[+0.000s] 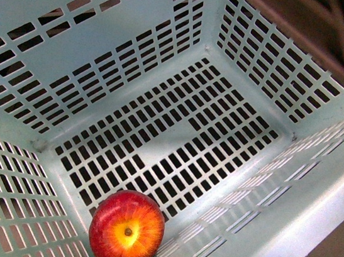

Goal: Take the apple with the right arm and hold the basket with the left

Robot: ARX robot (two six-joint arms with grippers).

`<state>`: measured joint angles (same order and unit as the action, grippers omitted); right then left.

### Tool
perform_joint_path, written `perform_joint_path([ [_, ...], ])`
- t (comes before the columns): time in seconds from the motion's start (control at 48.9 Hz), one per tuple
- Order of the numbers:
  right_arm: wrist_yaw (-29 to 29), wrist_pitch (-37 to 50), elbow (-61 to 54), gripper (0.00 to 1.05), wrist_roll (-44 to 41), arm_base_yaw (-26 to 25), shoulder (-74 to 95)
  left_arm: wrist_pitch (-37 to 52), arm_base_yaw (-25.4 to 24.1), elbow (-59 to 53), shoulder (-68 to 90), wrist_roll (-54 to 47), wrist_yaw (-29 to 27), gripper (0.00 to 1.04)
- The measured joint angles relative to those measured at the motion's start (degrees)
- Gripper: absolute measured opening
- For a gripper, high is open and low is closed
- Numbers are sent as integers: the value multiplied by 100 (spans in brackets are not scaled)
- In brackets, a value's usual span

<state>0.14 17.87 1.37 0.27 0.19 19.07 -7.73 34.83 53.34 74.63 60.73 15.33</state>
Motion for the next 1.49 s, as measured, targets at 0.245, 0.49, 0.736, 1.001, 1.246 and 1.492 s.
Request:
perform_joint_path([
  [0.245, 0, -380, -26, 2, 0, 0, -509, 0, 0, 0, 0, 0, 2, 7],
  [0.49, 0, -870, -24, 2, 2, 0, -990, 0, 0, 0, 0, 2, 4, 7],
  [0.736, -2, -1770, -24, 2, 0, 0, -1853, 0, 0, 0, 0, -7, -11, 7],
  [1.001, -2, -1779, -24, 31, -9, 0, -1871, 0, 0, 0, -2, 9, 4, 7],
  [1.246, -2, -1779, -24, 78, -9, 0, -1871, 0, 0, 0, -2, 7, 2, 7],
  [1.492, -2, -1779, -24, 96, -9, 0, -1871, 0, 0, 0, -2, 11, 4, 7],
])
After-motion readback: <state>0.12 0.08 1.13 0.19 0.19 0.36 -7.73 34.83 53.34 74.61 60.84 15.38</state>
